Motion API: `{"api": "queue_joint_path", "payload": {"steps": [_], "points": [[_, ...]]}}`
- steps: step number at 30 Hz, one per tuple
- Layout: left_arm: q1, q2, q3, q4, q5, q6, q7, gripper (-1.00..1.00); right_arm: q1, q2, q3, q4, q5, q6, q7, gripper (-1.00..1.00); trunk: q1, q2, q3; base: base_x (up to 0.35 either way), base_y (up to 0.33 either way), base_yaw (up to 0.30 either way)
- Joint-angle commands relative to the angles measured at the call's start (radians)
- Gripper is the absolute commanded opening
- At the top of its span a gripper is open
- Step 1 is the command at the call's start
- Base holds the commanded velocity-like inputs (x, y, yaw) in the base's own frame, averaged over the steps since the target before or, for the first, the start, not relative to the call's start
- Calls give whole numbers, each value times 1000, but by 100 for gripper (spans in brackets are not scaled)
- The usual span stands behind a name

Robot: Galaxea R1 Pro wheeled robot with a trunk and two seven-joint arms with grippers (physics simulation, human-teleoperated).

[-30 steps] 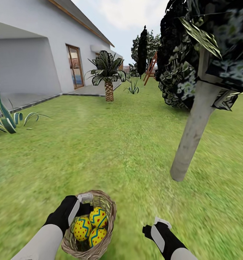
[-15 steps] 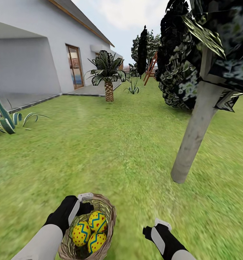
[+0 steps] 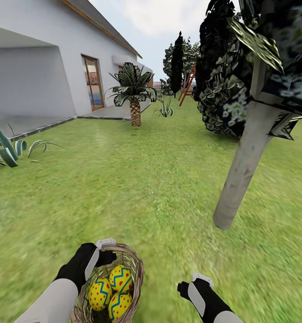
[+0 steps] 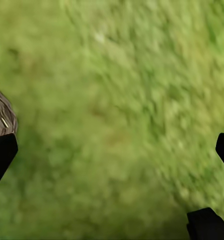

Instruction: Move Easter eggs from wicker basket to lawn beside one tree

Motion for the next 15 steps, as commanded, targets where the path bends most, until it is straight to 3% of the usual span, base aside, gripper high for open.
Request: {"api": "queue_joint_path", "payload": {"steps": [1,8,15], "points": [[0,-2,6,-2,-4,4,0,100,0,0,-1,-3,-12,3,-6,100,0,0,-1,4,0,0],[0,-1,6,-2,-4,1,0,100,-6,0,-7,-25,-13,14,-11,100,0,0,-1,1,0,0],[0,-1,7,1,-4,1,0,100,-17,0,-7,-207,-15,13,-8,100,0,0,-1,0,0,0]]}}
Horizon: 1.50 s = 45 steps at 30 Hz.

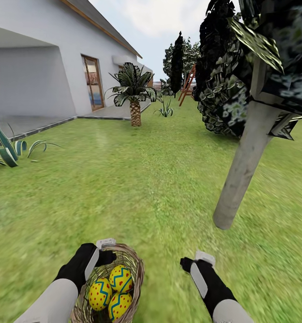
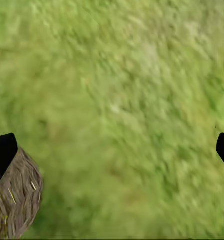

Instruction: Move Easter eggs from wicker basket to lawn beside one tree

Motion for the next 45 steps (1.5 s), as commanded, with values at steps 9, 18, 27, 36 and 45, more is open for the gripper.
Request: {"api": "queue_joint_path", "payload": {"steps": [9,18,27,36,45], "points": [[1,-1,5,7,-4,6,2,100,0,1,15,-125,-2,9,-4,100,0,0,-1,0,0,0],[1,7,5,60,-6,-49,10,100,6,1,52,-229,1,137,-2,100,0,0,-1,24,0,0],[1,0,1,83,-11,-107,17,100,7,1,55,-234,0,146,-3,100,0,0,-1,44,0,0],[1,0,1,84,-13,-116,20,100,7,1,55,-234,-2,147,-2,100,0,0,-1,80,0,0],[1,-1,5,86,-4,-121,138,100,7,1,54,-234,-3,148,-1,100,0,0,-1,2,0,0]]}}
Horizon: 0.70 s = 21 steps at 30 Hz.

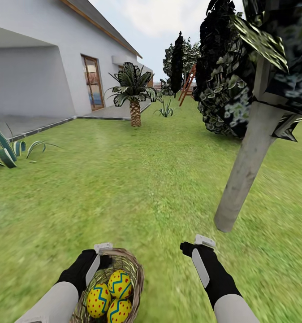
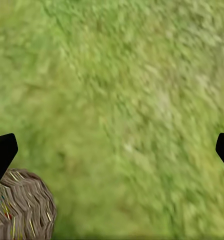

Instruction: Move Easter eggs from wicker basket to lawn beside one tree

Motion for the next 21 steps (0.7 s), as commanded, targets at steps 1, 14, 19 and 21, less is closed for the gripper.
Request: {"api": "queue_joint_path", "payload": {"steps": [1,14,19,21], "points": [[0,-1,6,-1,-3,4,11,100,0,1,-1,-2,-11,3,-7,100,0,0,-1,0,0,0],[0,-3,8,54,-2,-3,31,100,0,1,-1,-2,-13,4,-7,100,0,0,-1,79,0,0],[0,-2,7,76,-2,-1,31,100,0,1,-1,-2,-14,5,-7,100,0,0,-1,34,0,0],[0,-3,7,79,-3,-1,32,100,0,1,-1,-2,-14,5,-7,100,0,0,-1,7,0,0]]}}
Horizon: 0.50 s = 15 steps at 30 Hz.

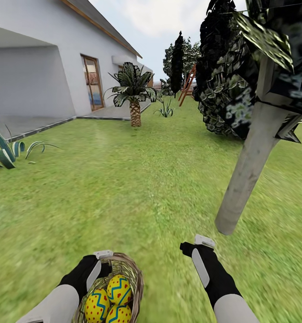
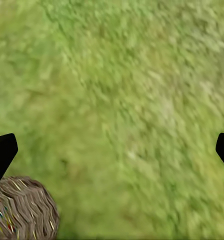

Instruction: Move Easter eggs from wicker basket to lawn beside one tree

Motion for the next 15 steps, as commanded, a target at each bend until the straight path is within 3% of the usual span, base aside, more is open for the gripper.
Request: {"api": "queue_joint_path", "payload": {"steps": [1,7,15], "points": [[0,-1,6,-1,-4,5,1,100,0,1,-1,-2,-11,2,-7,100,0,0,-1,3,0,0],[0,-1,7,1,-4,6,1,100,0,1,-1,-2,-11,2,-7,100,0,0,-1,1,0,0],[1,3,7,1,-7,6,1,100,0,1,-1,-2,-11,4,-7,100,31,-56,-26,0,0,0]]}}
